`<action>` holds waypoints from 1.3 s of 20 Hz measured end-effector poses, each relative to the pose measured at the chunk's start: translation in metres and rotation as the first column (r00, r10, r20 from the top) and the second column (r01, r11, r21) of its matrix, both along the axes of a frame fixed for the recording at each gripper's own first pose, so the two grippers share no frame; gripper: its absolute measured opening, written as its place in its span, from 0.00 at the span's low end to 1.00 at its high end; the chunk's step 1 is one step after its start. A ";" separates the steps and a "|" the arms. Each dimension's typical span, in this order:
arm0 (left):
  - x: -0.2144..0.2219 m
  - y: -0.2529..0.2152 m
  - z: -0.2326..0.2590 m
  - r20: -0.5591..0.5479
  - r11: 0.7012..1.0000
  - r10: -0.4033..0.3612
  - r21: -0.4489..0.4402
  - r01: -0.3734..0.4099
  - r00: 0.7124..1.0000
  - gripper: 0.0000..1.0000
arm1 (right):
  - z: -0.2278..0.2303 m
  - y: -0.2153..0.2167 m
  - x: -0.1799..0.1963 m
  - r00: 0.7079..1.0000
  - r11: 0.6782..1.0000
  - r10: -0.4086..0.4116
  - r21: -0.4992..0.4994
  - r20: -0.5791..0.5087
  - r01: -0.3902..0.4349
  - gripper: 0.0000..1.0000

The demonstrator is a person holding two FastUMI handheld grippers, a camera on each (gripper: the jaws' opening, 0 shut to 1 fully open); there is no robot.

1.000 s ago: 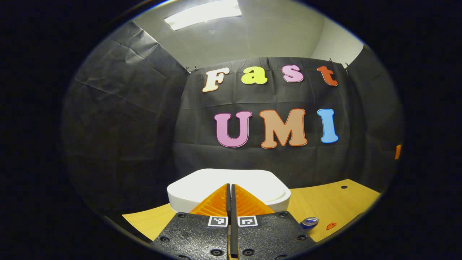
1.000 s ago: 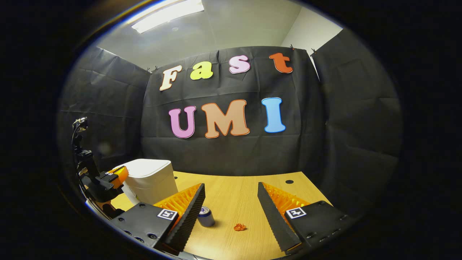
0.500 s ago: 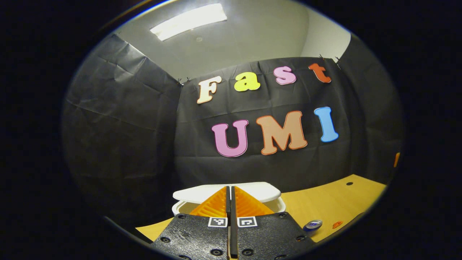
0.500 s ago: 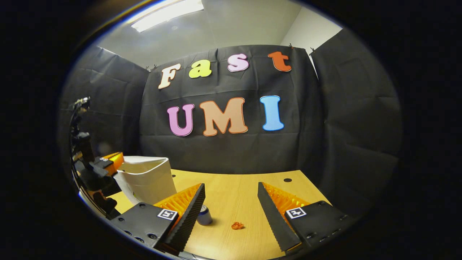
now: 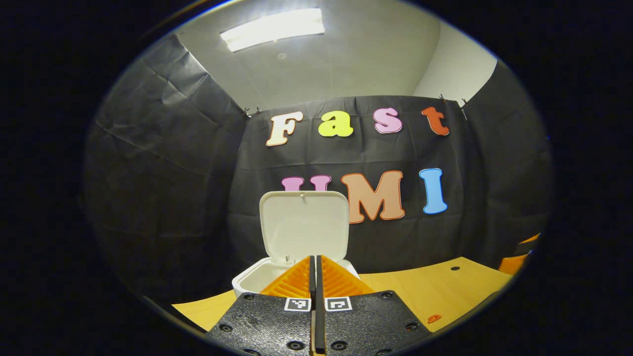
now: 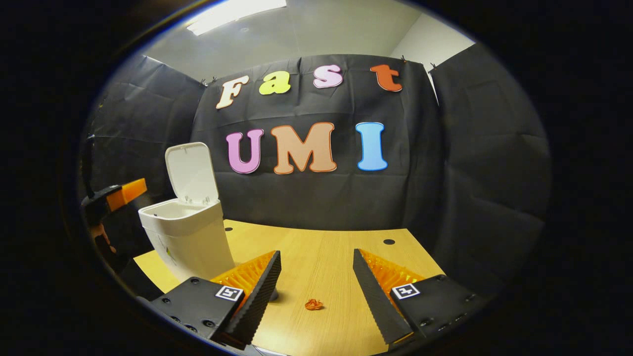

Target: Press the lid of the desktop garbage bin to open it, pick up the crumpled paper on the desktop and throw it into the bin, then pick up the pop can on the desktop and drop it into the bin, and finally close the garbage bin lid.

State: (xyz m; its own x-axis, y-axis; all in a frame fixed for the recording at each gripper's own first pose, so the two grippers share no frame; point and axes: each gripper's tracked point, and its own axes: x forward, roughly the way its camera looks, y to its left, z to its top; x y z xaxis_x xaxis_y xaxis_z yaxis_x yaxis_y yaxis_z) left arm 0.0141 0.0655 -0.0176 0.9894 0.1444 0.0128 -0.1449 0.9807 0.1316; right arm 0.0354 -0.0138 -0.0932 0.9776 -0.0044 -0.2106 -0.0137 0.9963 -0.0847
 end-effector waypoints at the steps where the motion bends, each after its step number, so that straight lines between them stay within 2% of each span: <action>1: -0.004 -0.005 -0.002 -0.006 1.000 -0.012 -0.001 0.012 1.000 0.00 | -0.007 -0.001 0.004 1.000 1.000 0.001 0.001 -0.015 -0.001 0.93; 5: -0.015 -0.019 -0.010 -0.026 0.998 -0.054 -0.011 0.054 0.998 0.00 | -0.034 -0.004 0.022 0.997 1.000 0.021 -0.001 -0.075 -0.021 0.93; 6: -0.016 -0.022 -0.012 -0.037 0.998 -0.062 -0.010 0.062 0.997 0.05 | -0.046 -0.005 0.028 0.994 0.999 0.033 -0.008 -0.104 -0.034 0.93; 7: -0.018 -0.024 -0.017 -0.052 0.998 -0.067 -0.007 0.066 0.996 0.15 | -0.060 -0.004 0.032 0.989 0.999 0.050 -0.010 -0.137 -0.052 0.93; 10: -0.024 -0.023 -0.021 -0.060 0.998 -0.062 0.008 0.063 0.996 0.57 | -0.099 -0.003 0.046 0.969 0.996 0.084 -0.017 -0.232 -0.090 0.93; 13: -0.031 -0.011 -0.030 -0.076 0.999 -0.018 0.040 0.021 0.997 0.81 | -0.138 -0.008 0.066 0.945 0.995 0.088 -0.019 -0.316 -0.099 0.92; 14: -0.032 -0.009 -0.031 -0.079 0.999 -0.005 0.045 0.009 0.997 0.89 | -0.151 -0.011 0.073 0.935 0.994 0.086 -0.026 -0.345 -0.101 0.94; 17: -0.037 0.004 -0.027 -0.071 0.998 0.041 0.043 -0.038 0.997 0.93 | -0.191 -0.011 0.091 0.896 0.989 0.094 -0.065 -0.434 -0.136 0.94; 21: -0.046 0.027 -0.030 -0.080 0.993 0.108 0.051 -0.104 0.991 0.93 | -0.233 -0.009 0.100 0.820 0.985 0.111 -0.046 -0.562 -0.165 0.94; 23: -0.051 0.037 -0.033 -0.092 0.989 0.143 0.058 -0.138 0.986 0.93 | -0.245 -0.008 0.107 0.797 0.987 0.105 -0.035 -0.594 -0.156 0.94; 26: -0.057 0.047 -0.037 -0.106 0.983 0.181 0.065 -0.175 0.978 0.93 | -0.252 -0.008 0.117 0.782 0.989 0.093 -0.033 -0.616 -0.144 0.89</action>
